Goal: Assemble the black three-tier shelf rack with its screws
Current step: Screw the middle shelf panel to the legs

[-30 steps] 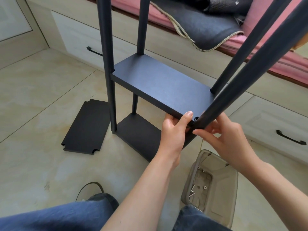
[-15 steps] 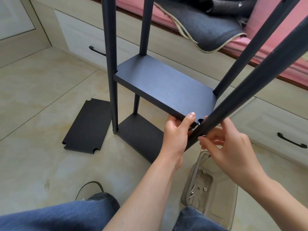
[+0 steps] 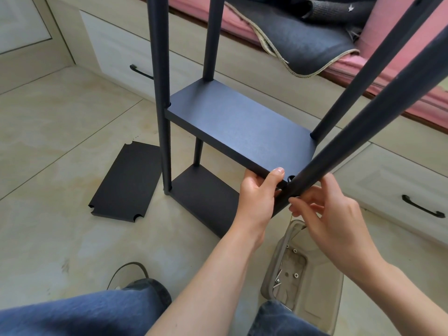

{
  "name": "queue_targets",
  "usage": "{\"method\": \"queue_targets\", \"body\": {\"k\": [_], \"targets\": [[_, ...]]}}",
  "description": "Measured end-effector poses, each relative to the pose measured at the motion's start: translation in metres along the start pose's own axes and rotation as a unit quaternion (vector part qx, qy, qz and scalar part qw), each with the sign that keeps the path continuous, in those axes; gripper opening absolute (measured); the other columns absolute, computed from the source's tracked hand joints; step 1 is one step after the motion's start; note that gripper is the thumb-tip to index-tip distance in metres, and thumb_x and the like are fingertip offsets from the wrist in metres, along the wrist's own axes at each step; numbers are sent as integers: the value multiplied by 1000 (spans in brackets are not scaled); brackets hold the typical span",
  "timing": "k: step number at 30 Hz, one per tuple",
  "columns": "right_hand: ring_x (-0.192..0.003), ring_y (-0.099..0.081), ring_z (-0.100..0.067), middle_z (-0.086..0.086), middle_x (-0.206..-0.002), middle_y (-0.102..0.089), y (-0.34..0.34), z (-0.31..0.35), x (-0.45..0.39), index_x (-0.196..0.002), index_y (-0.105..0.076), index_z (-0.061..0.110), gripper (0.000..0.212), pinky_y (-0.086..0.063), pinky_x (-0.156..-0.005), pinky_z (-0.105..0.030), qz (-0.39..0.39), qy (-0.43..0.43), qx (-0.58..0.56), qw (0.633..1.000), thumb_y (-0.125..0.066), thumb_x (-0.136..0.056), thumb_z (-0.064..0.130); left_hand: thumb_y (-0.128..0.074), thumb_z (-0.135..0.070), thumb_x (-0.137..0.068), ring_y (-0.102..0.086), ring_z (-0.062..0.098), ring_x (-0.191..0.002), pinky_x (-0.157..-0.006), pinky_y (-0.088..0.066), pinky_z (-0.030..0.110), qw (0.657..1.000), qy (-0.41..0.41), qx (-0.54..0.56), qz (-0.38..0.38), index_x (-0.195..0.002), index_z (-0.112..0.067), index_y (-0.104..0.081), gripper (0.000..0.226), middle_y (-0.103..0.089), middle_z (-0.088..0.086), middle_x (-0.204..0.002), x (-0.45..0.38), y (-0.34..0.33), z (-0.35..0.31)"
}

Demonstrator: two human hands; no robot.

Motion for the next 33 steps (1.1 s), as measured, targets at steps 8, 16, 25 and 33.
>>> {"method": "queue_targets", "body": {"k": [8,16,25,33], "targets": [[-72,-68,7,20,-74,-70,-1,-1,-2,-108,-46,25,37,-51,-70,-10,24,-2,-23,999,-72,-86,11,-67,-35,-79,-71,26,-88,-89,-58,50,1000,6,-15,-14,-102,-17,-59,31,-71,-2,-83,1,6,2],[-69,-69,3,22,-82,-71,-3,1,-1,-106,-44,36,41,-46,-64,-6,39,-5,-35,999,-72,-87,14,-70,-37,-75,-70,22,-82,-87,-59,48,999,8,-46,-16,-100,-10,-61,38,-68,0,-80,2,15,-1],[-68,-70,-2,21,-83,-71,-9,2,2,-110,-43,44,45,-55,-66,-25,48,-7,-43,998,-72,-86,20,-66,-34,-77,-72,21,-89,-85,-61,38,997,9,-62,-35,-111,-11,-61,41,-72,-3,-86,9,17,-4],[-69,-67,-17,5,-74,-66,-18,6,4,-108,-43,44,46,-55,-68,-31,71,4,-38,997,-70,-88,11,-67,-30,-76,-70,37,-101,-96,-55,57,995,14,-64,-70,-109,-10,-63,39,-73,13,-99,16,30,-3]]}}
Point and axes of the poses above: each hand's wrist, its own x-axis away from the middle knuckle, its own y-axis out of the back of the hand, z = x × y, the point moved 9 cm from there along -x, towards the middle knuckle
